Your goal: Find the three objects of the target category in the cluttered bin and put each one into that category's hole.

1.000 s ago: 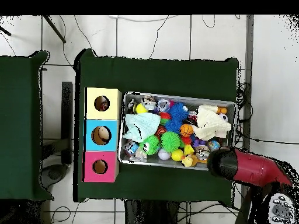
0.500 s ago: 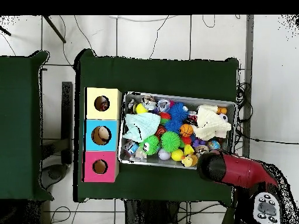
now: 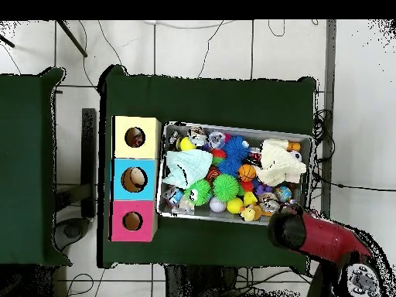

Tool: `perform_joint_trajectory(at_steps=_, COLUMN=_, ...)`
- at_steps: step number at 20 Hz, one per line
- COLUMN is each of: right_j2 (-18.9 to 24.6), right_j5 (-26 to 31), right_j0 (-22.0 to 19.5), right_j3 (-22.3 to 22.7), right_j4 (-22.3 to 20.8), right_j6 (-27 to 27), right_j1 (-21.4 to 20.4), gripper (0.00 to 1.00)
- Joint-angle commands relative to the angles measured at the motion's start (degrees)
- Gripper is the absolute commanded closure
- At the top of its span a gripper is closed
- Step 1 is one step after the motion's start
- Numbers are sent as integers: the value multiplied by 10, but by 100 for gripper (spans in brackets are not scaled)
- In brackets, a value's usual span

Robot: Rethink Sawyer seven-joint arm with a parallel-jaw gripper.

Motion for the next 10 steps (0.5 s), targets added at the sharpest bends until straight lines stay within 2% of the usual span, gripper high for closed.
perform_joint_trajectory(at_steps=1, right_j2=57, right_j5=-90, right_j0=-45, right_j3=30, right_j4=16, right_j6=116, right_j1=60, gripper=0)
perform_joint_trajectory(at_steps=6, right_j2=52, right_j5=-112, right_j0=-47, right_j3=26, right_j4=14, right_j6=109, right_j1=73, gripper=0)
perform_joint_trajectory(at_steps=10, right_j2=25, right_j5=-117, right_j0=-21, right_j3=21, right_j4=18, right_j6=110, right_j1=79, gripper=0)
